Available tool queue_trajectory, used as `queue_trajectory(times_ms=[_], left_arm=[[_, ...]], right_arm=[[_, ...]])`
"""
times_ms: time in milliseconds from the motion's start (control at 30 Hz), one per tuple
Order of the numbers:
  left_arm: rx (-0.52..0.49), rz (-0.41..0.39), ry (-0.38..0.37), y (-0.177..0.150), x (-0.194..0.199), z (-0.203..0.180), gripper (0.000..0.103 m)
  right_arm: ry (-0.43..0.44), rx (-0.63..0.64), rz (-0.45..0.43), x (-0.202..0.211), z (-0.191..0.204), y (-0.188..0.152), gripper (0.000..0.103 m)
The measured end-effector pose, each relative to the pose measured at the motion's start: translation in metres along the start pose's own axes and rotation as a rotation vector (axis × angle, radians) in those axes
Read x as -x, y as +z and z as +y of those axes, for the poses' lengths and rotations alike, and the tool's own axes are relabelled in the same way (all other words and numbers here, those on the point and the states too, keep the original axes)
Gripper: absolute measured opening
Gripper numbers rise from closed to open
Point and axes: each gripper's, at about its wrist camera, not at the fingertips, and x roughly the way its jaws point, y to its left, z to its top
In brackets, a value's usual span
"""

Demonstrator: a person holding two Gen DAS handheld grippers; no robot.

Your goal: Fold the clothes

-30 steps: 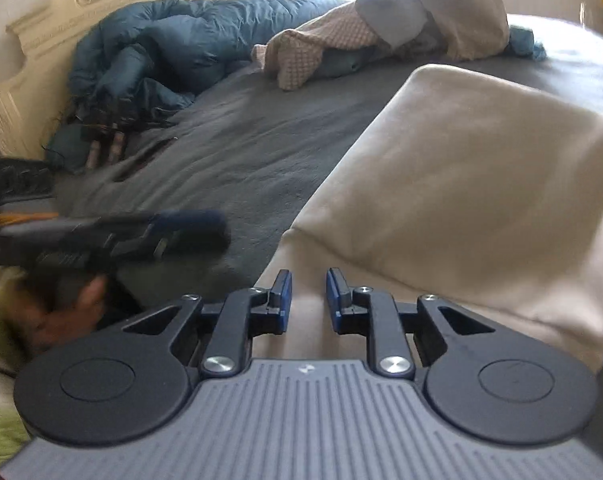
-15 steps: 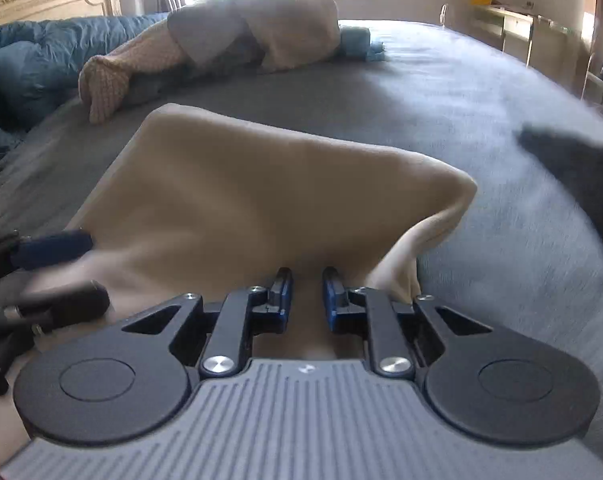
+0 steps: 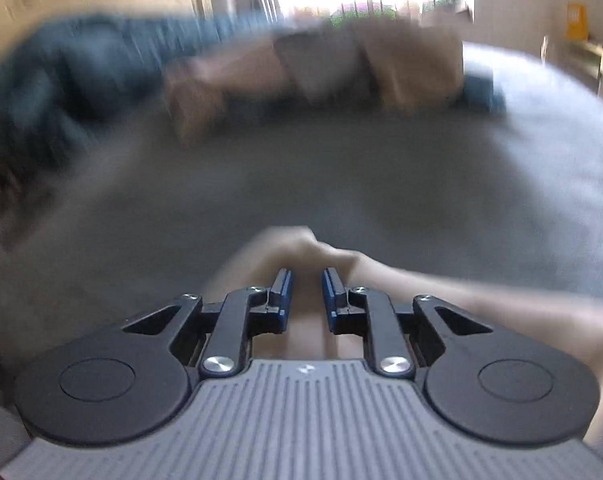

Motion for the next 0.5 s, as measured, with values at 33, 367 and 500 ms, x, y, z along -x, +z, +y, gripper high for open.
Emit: queue_trajectory(times_ms=[33, 367, 500], left_arm=[[0.013, 0.004, -0.009, 0.0, -0.001, 0.002, 0.071], [-0.01, -0.006, -0.013, -0.006, 0.001, -0.007, 0.076], [-0.001, 0.005, 0.003, -0.005, -0.002, -0.006, 0.075]], right_arm=[[0.023, -0.045, -0.006, -0.005, -0.013, -0.011, 0.014], [0.124, -0.041, -0.062, 0.031, 0.006, 0.019, 0.014], [0.137, 0.028, -0.032, -0.01, 0.013, 0.015, 0.008]])
